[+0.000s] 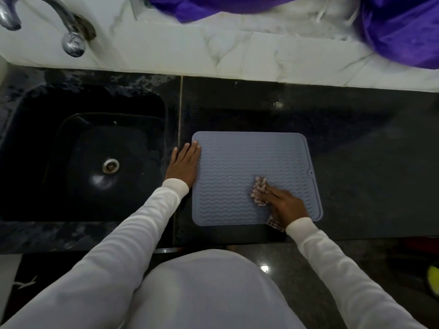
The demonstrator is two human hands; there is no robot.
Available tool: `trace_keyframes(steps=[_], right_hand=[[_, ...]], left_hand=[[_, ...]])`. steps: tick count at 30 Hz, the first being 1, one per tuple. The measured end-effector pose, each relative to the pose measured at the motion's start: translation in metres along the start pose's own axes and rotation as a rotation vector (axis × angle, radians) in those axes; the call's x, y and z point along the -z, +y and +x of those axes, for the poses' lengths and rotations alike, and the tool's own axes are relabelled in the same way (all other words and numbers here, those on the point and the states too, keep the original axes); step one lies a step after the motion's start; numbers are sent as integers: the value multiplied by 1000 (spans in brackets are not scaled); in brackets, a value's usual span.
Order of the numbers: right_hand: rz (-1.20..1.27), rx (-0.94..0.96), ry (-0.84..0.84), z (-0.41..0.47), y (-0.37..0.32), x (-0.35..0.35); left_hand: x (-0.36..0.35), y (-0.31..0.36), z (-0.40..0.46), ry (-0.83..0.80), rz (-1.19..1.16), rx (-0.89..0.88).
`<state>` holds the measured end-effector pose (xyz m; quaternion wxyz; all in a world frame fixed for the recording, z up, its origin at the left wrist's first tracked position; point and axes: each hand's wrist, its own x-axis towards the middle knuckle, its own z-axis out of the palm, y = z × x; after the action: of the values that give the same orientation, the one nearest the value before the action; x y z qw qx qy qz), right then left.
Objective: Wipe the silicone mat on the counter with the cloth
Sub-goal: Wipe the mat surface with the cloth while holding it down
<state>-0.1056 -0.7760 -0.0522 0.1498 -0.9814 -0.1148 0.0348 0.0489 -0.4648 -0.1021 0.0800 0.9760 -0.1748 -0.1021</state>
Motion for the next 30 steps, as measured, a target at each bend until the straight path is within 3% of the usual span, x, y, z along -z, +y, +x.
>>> trace_keyframes(steps=[9,17,22,26,30], right_hand=[[-73,-323,128,-49,87,23],[-37,-446,0,-43,88,43],[131,-97,178,-6,13,40],[151,166,114,35,-72,8],[208,197,-53,56,-103,-33]], left_hand=[[-1,5,-2,-1,-26,40],[0,12,-4,18,-48,84],[1,14,-1,-8,-36,98],[-2,20,-1,21,-3,117],[-3,29,-4,18,44,160]])
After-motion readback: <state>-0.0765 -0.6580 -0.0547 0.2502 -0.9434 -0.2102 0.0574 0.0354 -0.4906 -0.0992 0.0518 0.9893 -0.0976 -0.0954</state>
